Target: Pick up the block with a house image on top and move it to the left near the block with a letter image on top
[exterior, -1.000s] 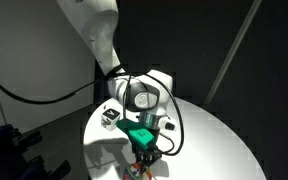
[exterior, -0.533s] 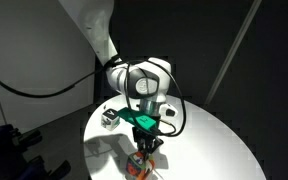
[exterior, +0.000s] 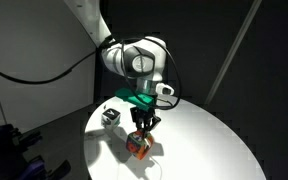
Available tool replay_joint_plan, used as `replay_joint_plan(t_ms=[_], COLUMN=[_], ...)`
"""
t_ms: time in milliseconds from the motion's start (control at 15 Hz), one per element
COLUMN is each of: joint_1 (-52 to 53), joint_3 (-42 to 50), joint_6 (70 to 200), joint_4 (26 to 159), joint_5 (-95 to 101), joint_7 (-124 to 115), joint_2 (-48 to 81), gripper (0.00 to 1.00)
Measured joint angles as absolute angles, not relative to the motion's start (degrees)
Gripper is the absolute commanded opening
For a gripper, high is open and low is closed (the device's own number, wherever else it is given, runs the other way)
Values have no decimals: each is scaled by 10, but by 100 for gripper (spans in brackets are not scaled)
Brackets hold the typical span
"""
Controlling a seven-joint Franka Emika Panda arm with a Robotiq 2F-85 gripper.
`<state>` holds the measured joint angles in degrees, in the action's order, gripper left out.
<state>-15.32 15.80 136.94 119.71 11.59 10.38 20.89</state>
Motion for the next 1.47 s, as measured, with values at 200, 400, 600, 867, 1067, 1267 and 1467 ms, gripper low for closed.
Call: replay_joint_plan(t_ms=[200,400,600,867,1067,1267,1467], joint_1=[-148,-141,-129,-107,-87,-64,-41], joint_3=[141,124,108,89,81,75,69], joint_6=[1369,1369,1369,1369,1369,1361,1346], joint_4=[1209,1224,1239,1256,1264,1264,1264], joint_5=[116,116,116,116,116,116,116], joint_7=[106,115,121,121,112,69,15], joint_2=[183,160,141,119,111,111,111], gripper=[10,9,9,8,8,8,8])
